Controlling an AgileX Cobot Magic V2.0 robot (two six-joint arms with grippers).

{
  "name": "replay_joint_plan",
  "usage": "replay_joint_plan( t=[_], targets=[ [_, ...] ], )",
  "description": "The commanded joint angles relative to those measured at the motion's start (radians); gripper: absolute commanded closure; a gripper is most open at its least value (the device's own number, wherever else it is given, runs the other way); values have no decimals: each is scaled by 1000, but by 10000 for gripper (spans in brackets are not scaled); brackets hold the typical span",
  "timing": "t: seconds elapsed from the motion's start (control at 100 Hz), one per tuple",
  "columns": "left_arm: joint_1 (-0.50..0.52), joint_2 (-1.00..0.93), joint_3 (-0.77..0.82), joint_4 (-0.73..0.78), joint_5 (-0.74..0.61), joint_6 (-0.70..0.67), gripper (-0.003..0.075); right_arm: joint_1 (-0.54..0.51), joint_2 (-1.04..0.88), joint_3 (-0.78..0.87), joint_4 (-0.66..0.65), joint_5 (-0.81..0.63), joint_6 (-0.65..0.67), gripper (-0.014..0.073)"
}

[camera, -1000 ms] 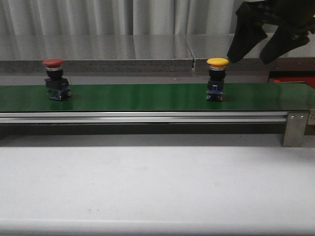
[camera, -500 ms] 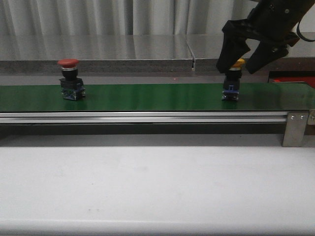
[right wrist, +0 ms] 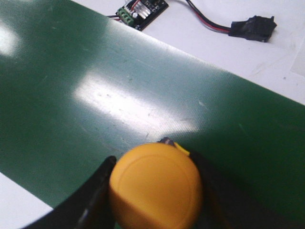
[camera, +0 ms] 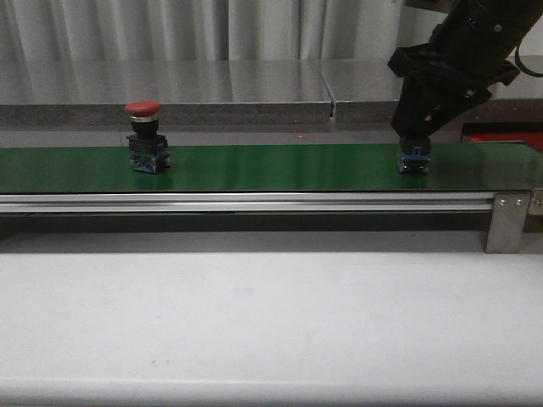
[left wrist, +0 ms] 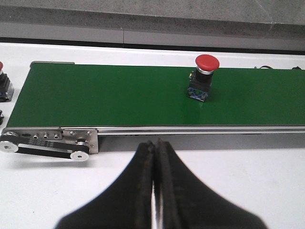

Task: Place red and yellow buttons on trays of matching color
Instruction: 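Carry the yellow button to the yellow tray and release it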

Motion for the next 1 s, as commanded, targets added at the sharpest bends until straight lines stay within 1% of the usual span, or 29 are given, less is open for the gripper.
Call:
replay_joint_plan(
  t=[0.0, 0.18, 0.3, 0.4, 0.52, 0.66, 0.78, 0.99],
  targets=[
    [-7, -1, -28, -22, -76, 0, 739, -12, -89, -33, -13, 10, 22, 379],
    [-7, -1, -28, -22, -76, 0, 739, -48, -194, -30, -124, 66, 125, 379],
    [-7, -1, -28, -22, -76, 0, 739, -99, -291, 1, -136, 90, 154, 379],
    [-7, -1, -28, -22, -76, 0, 739, -159, -385, 71, -136, 104, 182, 379],
    [-7, -1, -28, -22, -76, 0, 739, -250, -488, 205, -136, 100, 229, 379],
    [-7, -1, -28, -22, -76, 0, 739, -353, -582, 363, -136, 42, 279, 379],
    [-7, -1, -28, -22, -76, 0, 739, -423, -617, 483, -136, -8, 312, 379],
    [-7, -1, -28, -22, -76, 0, 739, -496, -623, 664, -136, -165, 328, 379]
  ],
)
